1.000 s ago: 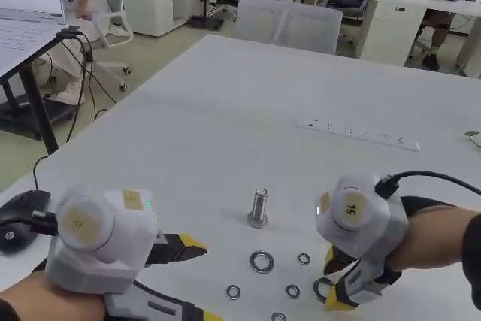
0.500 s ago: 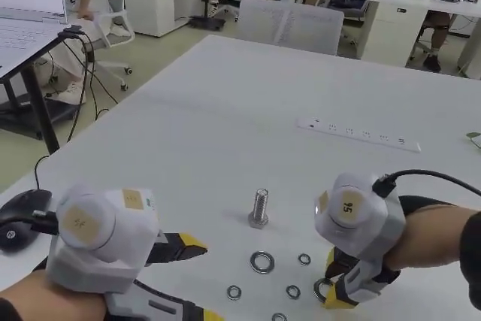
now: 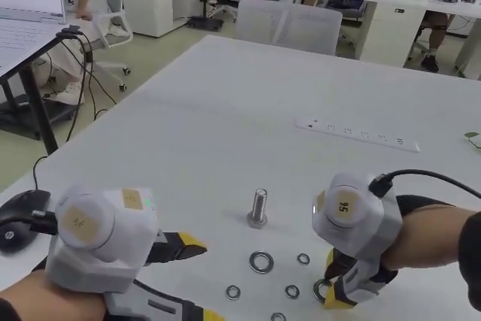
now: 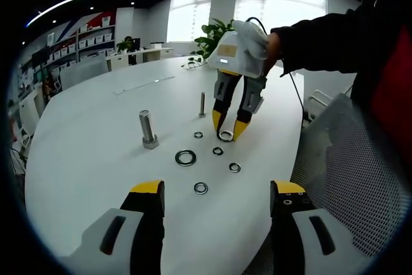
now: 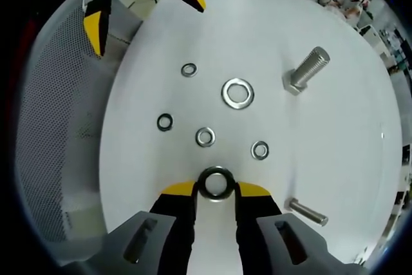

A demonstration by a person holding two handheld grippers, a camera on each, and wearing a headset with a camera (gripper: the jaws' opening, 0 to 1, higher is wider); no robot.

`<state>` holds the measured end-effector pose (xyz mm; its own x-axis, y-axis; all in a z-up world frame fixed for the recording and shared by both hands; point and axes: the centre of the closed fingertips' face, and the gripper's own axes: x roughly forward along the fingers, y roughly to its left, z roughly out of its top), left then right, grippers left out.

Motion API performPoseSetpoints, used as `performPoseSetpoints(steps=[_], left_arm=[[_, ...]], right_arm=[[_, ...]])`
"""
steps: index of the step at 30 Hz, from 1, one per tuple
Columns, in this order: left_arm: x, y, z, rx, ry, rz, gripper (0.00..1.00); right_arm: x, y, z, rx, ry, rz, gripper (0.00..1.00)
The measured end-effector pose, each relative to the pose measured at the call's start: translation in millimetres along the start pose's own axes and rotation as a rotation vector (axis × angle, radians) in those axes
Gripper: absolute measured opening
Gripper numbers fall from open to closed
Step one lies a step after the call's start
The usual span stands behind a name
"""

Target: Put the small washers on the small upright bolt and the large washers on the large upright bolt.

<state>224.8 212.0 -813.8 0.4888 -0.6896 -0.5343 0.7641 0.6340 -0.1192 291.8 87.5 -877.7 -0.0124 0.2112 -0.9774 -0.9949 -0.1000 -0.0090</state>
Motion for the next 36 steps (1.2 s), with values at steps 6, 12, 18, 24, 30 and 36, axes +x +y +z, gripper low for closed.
performPoseSetpoints(steps=[6, 12, 18, 24, 30, 36], left_arm=[[-0.3, 0.4, 1.1, 0.0, -0.005, 0.002, 0.66], [-1.1, 1.1, 2.6, -0.002, -0.015, 0.003, 0.66], [-2.7, 4.7, 6.0, -0.008, -0.036, 0.016, 0.66], [-4.6, 8.2, 7.7, -0.009, -0.054, 0.025, 0.65], [-8.0, 13.4, 11.6, -0.018, -0.085, 0.044, 0.64], [-16.0, 24.2, 20.9, -0.049, -0.156, 0.087, 0.63]], right_arm=[[-3.3, 1.0, 2.9, 0.003, -0.01, -0.002, 0.24], [-11.1, 0.4, 6.0, 0.01, -0.019, -0.003, 0.23], [-20.0, -2.5, 8.5, 0.009, -0.016, -0.017, 0.23], [-32.3, -7.1, 18.3, 0.017, -0.038, -0.036, 0.23], [-46.8, -14.3, 27.3, 0.009, -0.057, -0.069, 0.23], [-60.6, -23.4, 38.3, -0.001, -0.072, -0.096, 0.23]])
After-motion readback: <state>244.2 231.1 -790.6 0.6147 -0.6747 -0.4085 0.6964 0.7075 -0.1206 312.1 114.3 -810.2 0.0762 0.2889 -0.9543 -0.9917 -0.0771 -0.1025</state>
